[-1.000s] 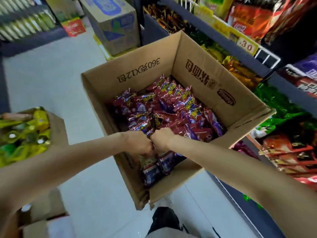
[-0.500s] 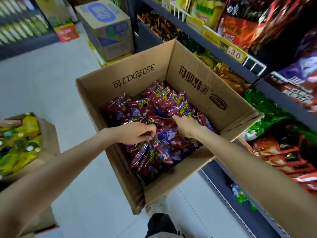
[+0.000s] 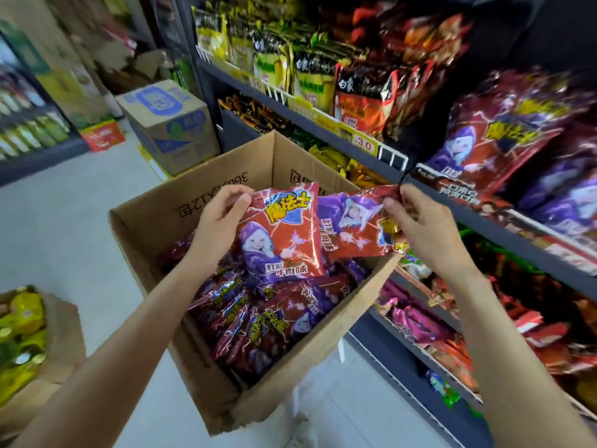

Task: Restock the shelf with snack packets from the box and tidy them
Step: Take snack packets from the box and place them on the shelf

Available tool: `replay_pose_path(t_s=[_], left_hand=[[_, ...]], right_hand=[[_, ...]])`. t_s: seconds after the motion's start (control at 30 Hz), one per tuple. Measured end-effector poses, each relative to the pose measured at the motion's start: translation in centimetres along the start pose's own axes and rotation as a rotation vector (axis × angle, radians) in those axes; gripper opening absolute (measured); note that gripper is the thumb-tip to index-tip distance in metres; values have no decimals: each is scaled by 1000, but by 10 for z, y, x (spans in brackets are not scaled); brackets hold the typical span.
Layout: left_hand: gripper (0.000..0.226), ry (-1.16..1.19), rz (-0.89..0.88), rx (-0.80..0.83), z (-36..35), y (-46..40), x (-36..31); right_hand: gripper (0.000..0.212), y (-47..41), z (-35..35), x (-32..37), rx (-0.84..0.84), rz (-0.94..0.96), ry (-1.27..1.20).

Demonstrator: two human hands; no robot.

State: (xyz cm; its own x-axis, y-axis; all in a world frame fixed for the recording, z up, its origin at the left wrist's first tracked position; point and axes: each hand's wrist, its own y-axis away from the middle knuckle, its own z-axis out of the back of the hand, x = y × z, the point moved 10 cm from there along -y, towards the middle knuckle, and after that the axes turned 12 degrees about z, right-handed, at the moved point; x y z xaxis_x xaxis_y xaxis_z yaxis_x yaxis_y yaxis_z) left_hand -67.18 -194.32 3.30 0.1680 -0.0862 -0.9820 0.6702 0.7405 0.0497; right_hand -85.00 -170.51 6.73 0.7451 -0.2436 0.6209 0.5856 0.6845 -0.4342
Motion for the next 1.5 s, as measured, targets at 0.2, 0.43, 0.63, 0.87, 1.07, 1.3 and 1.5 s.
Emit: replay_pose_path(t_s=[0.2, 0.43, 0.63, 0.87, 1.07, 1.3, 1.5], left_hand=[[23, 162, 63, 75, -77, 36, -47], [43, -54, -130, 177, -220, 108, -97], [41, -52, 30, 387, -359, 171, -95], [47, -7, 123, 691, -504, 247, -119], [100, 184, 34, 666, -577, 265, -175], [97, 135, -49, 569, -618, 248, -197], [87, -77, -134, 582, -660, 260, -197]], right_hand=[[18, 58, 109, -15, -116, -68, 54], [45, 168, 226, -89, -380, -343, -68], [44, 268, 341, -117, -492, -413, -1], [24, 336, 473, -145, -617, -409, 175], [36, 292, 531, -185, -421, -402, 618], [38, 236, 514, -237, -130, -351, 584], [33, 297, 515, -260, -503, -400, -1]])
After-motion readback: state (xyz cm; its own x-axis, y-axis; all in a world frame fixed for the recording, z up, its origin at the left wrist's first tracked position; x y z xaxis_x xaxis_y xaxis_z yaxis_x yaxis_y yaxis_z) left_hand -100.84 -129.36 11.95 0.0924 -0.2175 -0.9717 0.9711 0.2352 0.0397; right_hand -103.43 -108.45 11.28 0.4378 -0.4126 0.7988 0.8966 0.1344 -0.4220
